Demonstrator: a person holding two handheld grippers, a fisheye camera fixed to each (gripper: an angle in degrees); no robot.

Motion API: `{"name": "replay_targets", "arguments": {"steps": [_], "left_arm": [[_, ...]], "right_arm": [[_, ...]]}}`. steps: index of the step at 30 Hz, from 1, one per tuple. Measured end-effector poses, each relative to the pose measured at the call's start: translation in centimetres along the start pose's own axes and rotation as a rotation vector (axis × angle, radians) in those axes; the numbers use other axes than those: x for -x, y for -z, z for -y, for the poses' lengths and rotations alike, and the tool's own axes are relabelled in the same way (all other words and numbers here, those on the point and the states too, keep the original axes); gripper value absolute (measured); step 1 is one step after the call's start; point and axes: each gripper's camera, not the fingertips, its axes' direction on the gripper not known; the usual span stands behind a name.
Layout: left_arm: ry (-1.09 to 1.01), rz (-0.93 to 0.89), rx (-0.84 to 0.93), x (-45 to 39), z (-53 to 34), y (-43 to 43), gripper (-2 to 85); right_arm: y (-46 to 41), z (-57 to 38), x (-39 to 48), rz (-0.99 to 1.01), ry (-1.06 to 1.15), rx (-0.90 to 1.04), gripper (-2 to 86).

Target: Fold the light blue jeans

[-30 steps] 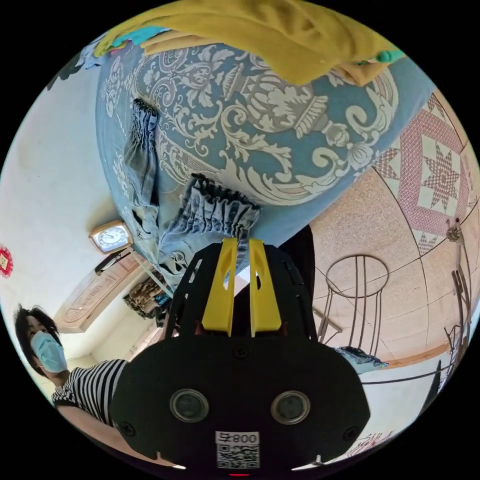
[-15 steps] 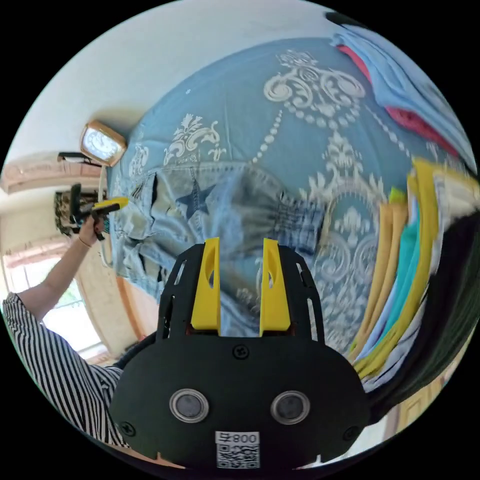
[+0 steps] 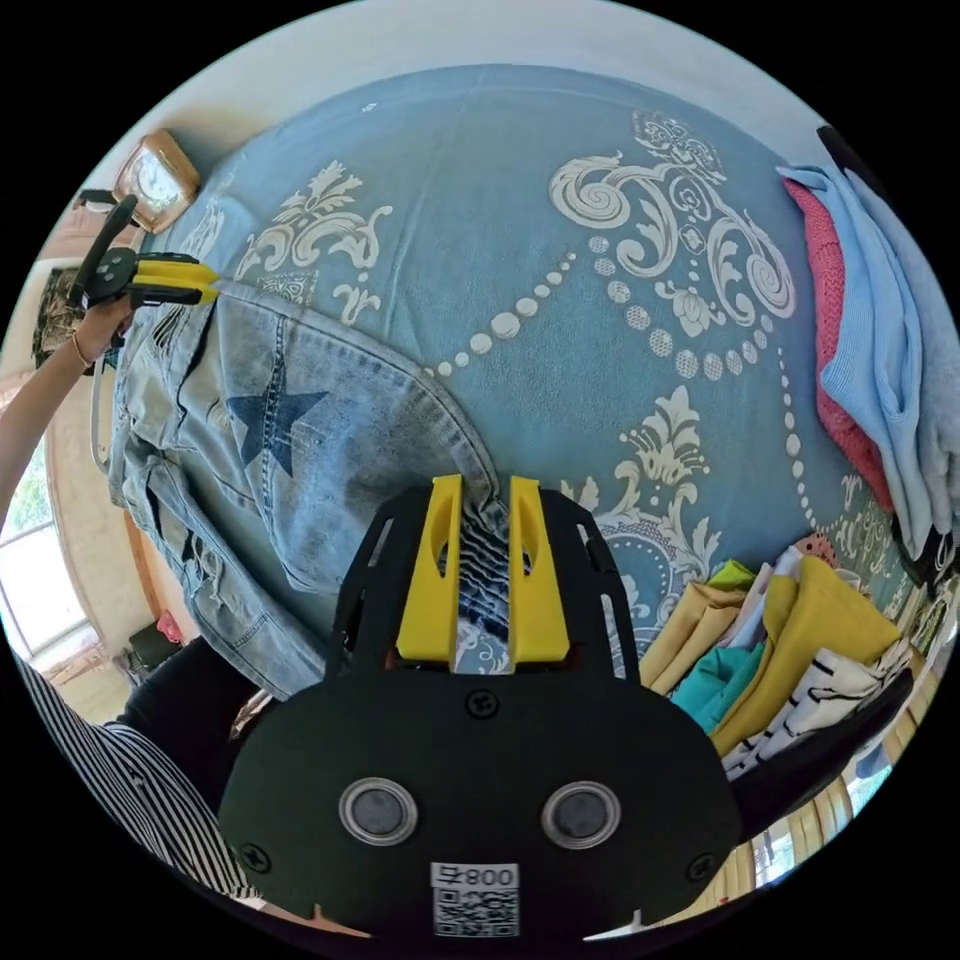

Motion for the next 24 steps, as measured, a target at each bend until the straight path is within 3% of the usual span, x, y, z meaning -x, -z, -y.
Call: {"name": "replay_targets", "arguments": {"steps": [5, 12, 17, 24], "left_arm": [[0.054, -0.002, -0.045, -0.7, 0.7, 1.6, 2.8], [0.188, -0.075, -0.237, 1.7, 0.6, 6.5, 1.4], [0.346, -0.035, -0.200, 3.3, 2.2, 4.7, 1.3], [0.313, -0.173, -0.356, 1.7, 0.0, 5.5, 1.5]], "right_arm": [[3.3, 1.0, 2.0, -0.010, 0.059, 0.012, 2.5], [12.1, 4.4, 0.9, 0.033, 0.099, -0.127, 3.5], [9.9, 9.4, -0.8, -0.043, -0.022, -0.013, 5.9], [11.1, 7.3, -1.3, 0.087, -0.147, -0.177, 6.0]]}}
